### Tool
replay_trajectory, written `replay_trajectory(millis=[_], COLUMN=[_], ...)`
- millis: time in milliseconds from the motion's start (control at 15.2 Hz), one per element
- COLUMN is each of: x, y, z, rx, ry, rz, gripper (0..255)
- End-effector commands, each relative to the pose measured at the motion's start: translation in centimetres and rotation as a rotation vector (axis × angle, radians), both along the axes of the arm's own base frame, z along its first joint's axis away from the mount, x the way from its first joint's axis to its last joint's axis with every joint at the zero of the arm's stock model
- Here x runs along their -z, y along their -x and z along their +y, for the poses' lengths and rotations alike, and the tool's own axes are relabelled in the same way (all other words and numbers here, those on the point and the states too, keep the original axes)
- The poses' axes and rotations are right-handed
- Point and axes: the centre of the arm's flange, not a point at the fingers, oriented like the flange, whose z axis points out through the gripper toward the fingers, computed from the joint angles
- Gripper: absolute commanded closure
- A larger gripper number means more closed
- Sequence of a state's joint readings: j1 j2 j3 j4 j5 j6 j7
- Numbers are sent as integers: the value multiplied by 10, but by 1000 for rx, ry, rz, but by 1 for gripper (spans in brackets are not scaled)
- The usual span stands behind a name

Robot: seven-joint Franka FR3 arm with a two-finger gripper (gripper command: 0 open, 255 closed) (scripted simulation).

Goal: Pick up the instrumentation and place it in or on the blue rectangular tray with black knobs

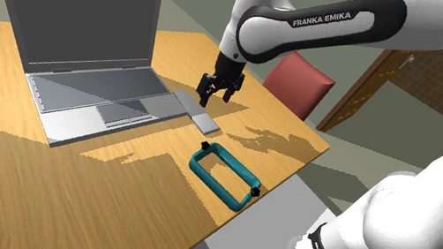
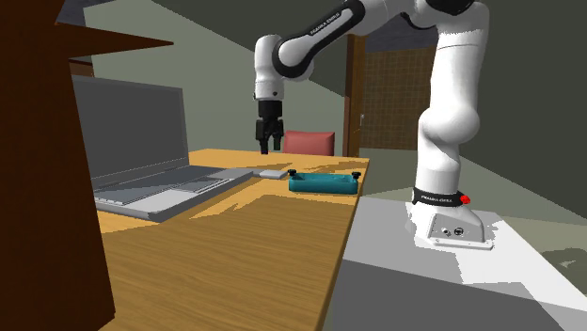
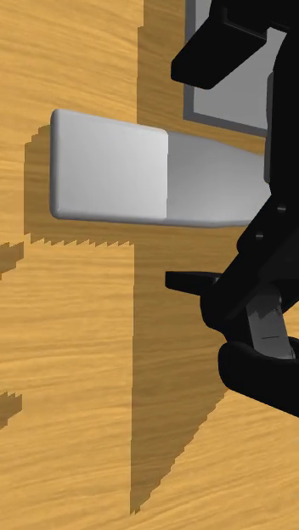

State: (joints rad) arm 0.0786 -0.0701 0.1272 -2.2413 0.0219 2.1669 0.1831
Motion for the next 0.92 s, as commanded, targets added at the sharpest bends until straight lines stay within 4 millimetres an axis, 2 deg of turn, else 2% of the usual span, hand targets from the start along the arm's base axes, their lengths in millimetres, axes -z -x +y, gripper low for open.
replay_trajectory(millis=[0,132,594,858], x=[17,28,68,68], y=[-14,-23,-23,-23], z=[12,18,19,19], rx=[-5,-7,-7,-7], ry=[-1,-2,-2,-2], rz=[-4,-7,-7,-7], gripper=[0,0,0,0])
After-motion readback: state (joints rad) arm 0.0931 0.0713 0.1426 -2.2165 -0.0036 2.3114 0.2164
